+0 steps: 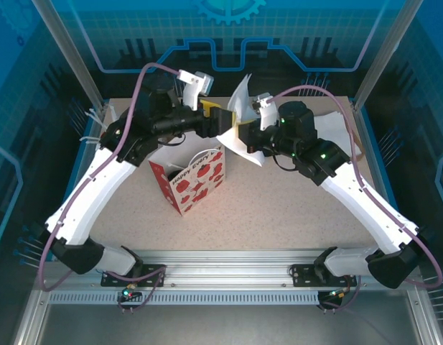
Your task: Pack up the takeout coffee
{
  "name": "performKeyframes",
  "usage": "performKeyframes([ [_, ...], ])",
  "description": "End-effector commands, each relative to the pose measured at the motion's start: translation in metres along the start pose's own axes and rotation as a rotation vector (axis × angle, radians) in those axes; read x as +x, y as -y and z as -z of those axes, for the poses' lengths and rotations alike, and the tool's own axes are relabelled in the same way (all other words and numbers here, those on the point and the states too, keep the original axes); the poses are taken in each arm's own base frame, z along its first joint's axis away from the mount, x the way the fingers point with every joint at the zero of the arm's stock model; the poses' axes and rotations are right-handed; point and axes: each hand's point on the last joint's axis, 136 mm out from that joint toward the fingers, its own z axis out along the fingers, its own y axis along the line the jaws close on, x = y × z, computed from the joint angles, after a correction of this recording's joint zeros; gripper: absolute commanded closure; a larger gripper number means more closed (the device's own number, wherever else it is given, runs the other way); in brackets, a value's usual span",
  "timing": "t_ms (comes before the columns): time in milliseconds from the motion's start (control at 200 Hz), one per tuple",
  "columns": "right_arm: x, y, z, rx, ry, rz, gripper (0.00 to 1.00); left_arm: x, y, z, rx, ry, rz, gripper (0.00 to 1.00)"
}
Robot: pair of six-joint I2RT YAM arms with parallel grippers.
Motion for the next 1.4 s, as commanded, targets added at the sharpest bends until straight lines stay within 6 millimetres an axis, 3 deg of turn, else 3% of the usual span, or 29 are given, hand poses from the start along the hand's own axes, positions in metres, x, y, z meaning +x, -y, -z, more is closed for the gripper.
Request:
performKeyframes([
  [0, -0.022, -0.013, 0.009, -0.002, 0.069, 0.032, 0.92, 0.000, 0.005, -0.003, 0.006, -0.033, -0.018, 0.32],
  [205, -0.019, -0.014, 0.005, 0.037, 0.060, 0.069, 0.91, 0.001, 0.001, -0.014, -0.009, -0.063, -0.003, 0.46],
  [345, -0.017, -0.015, 0.002, 0.055, 0.055, 0.089, 0.91, -0.001, 0.000, -0.017, -0.005, -0.059, -0.006, 0.70],
  [475, -0.013, -0.016, 0.003, 0.059, 0.042, 0.102, 0.88, -0.009, 0.004, -0.011, -0.002, -0.034, -0.040, 1.00],
  [535, -0.011, -0.019, 0.007, 0.040, 0.034, 0.113, 0.80, -0.014, 0.009, -0.002, 0.004, -0.015, -0.073, 1.00],
  [600, -0.008, -0.024, 0.016, 0.015, 0.021, 0.133, 0.63, -0.020, 0.015, 0.012, 0.003, 0.015, -0.129, 1.00],
  [680, -0.006, -0.034, 0.034, -0.034, 0.015, 0.162, 0.46, -0.030, 0.019, 0.035, -0.012, 0.062, -0.202, 1.00],
  [765, -0.004, -0.044, 0.054, -0.089, 0.010, 0.195, 0.34, -0.041, 0.017, 0.061, -0.031, 0.110, -0.262, 1.00],
  [925, -0.003, -0.050, 0.082, -0.120, 0.011, 0.227, 0.29, -0.055, 0.022, 0.108, -0.039, 0.185, -0.333, 1.00],
  [1090, 0.004, -0.034, 0.086, -0.057, 0.002, 0.230, 0.28, -0.055, 0.008, 0.139, -0.138, 0.191, -0.362, 1.00],
  [1201, 0.009, -0.022, 0.081, -0.022, -0.016, 0.211, 0.28, -0.042, -0.010, 0.146, -0.203, 0.114, -0.375, 1.00],
  [1391, 0.014, -0.012, 0.075, 0.010, -0.036, 0.191, 0.28, -0.009, -0.036, 0.138, -0.248, -0.065, -0.402, 1.00],
])
